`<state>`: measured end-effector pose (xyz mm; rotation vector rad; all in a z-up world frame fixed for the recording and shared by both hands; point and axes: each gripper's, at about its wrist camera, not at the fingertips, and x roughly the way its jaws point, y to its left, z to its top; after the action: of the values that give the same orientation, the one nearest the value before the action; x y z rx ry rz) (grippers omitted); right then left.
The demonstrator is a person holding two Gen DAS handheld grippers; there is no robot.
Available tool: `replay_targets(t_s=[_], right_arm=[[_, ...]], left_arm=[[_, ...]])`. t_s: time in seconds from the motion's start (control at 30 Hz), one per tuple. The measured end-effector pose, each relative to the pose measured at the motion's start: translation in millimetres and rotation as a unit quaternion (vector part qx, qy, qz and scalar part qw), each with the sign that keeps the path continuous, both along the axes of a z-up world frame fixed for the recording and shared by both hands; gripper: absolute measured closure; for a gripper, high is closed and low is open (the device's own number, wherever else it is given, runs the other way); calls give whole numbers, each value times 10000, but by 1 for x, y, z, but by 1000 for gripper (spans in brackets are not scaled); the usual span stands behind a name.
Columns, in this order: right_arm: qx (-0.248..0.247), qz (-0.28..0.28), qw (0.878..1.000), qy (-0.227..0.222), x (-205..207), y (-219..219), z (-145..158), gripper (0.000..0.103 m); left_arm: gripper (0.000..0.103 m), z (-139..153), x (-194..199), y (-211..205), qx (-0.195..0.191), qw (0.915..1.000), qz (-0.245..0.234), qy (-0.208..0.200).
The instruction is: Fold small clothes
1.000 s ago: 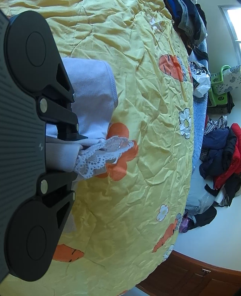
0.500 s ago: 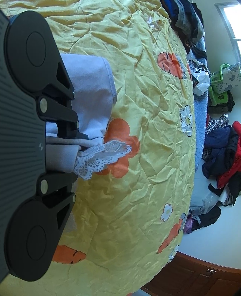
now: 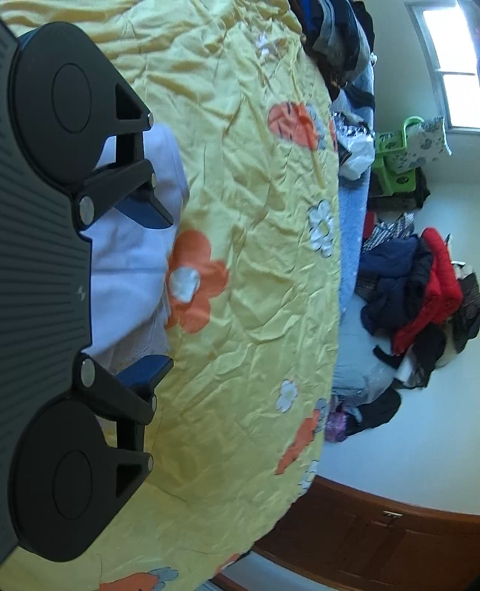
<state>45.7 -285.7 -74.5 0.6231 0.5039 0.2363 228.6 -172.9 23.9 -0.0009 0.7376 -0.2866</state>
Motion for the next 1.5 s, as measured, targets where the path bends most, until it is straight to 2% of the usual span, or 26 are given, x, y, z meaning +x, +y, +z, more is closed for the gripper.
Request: replay_targets(t_s=[0.13,0.2,0.37,0.57,0.67,0.73,0.77,0.8,0.87,0.9,0.97,1.07,1.2,1.33,1.43,1.5], right_arm=[[68,30,10000,-40,0,-1,-1,79],[21,59,10000,-44,0,1,0,87],[-19,94,10000,-2,0,3,0,91],[121,40,9999,75,1,0,-1,94],[276,-190,9993,174,1,-8,-3,87],[353,-288,9988,187,-4,-13,-2,79],[303,-353,9988,126,-9,-16,1,69],[175,-412,9990,48,-13,-18,6,52],[-101,-528,9986,-18,-16,-23,14,27],[-175,-542,9984,-32,-13,-27,17,26],[-117,-429,9990,60,0,-37,21,27],[272,-140,9988,377,30,-51,16,28],[561,274,9966,534,71,-52,11,32],[439,888,9938,503,106,-34,11,33],[479,983,9928,485,130,-24,8,41],[420,929,9937,467,137,-19,7,63]], left_arm=[[27,-4,-18,27,86,9999,134,-27],[27,-12,-31,42,93,9998,185,34],[27,-30,-69,77,-18,9995,304,34],[25,-39,-105,95,-78,9997,231,-20],[23,-43,-113,100,-29,9998,212,-54],[23,-44,-117,109,-144,9996,229,-37],[23,-45,-117,115,-236,9994,238,-21],[22,-46,-116,121,-353,9990,256,-4],[20,-49,-112,136,-736,9967,330,28],[20,-51,-108,143,-926,9948,405,76],[20,-57,-96,153,-1297,9899,478,308],[19,-72,-75,165,-2142,9721,306,900],[2,-79,-63,162,-2645,9598,-11,937],[0,-91,-52,157,-3212,9431,-232,823],[0,-94,-45,154,-3305,9417,-202,597],[0,-95,-45,149,-3218,9455,-214,442]])
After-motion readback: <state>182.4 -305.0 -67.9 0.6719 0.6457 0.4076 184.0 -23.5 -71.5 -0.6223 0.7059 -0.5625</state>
